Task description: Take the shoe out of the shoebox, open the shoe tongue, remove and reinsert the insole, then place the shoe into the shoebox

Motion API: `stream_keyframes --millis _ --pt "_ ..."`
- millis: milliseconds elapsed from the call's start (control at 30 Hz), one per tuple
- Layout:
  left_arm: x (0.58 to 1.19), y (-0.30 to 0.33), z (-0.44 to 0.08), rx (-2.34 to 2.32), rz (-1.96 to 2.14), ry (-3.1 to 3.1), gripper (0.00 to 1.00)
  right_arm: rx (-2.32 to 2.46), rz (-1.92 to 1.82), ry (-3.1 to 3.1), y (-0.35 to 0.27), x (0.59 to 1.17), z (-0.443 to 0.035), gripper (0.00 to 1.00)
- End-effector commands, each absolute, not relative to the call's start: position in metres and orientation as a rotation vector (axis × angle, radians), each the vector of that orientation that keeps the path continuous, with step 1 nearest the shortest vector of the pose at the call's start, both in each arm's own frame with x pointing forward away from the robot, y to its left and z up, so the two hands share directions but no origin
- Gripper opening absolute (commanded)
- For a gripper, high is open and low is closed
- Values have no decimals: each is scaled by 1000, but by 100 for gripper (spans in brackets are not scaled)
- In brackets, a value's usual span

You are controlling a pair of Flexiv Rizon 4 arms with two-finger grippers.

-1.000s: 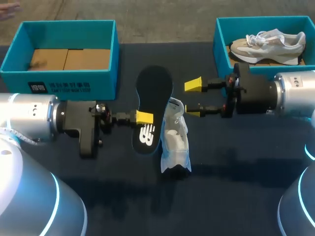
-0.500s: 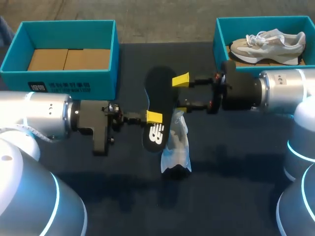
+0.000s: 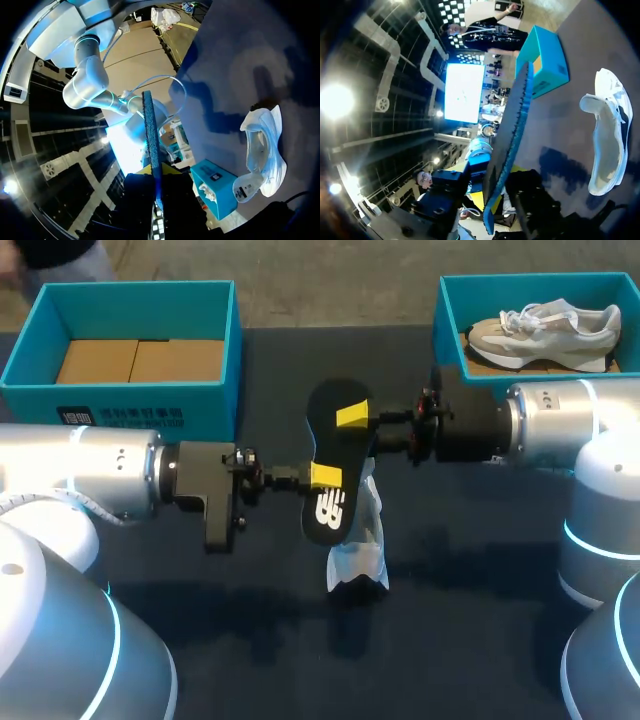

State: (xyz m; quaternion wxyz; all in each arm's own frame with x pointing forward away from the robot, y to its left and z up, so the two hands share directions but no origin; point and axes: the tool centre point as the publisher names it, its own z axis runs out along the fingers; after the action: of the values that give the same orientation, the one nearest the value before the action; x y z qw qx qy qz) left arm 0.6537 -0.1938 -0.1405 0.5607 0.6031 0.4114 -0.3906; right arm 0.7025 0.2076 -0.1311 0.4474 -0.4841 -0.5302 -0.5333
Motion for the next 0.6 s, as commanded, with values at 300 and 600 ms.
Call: stream_keyframes --millis 300,600 --pt "652 -189 -147 1415 -930 977 0 -1213 -1320 -1304 209 708 -135 0" --pt "655 -181 -146 1420 -912 1013 100 -1230 -1318 -1293 207 714 -141 0"
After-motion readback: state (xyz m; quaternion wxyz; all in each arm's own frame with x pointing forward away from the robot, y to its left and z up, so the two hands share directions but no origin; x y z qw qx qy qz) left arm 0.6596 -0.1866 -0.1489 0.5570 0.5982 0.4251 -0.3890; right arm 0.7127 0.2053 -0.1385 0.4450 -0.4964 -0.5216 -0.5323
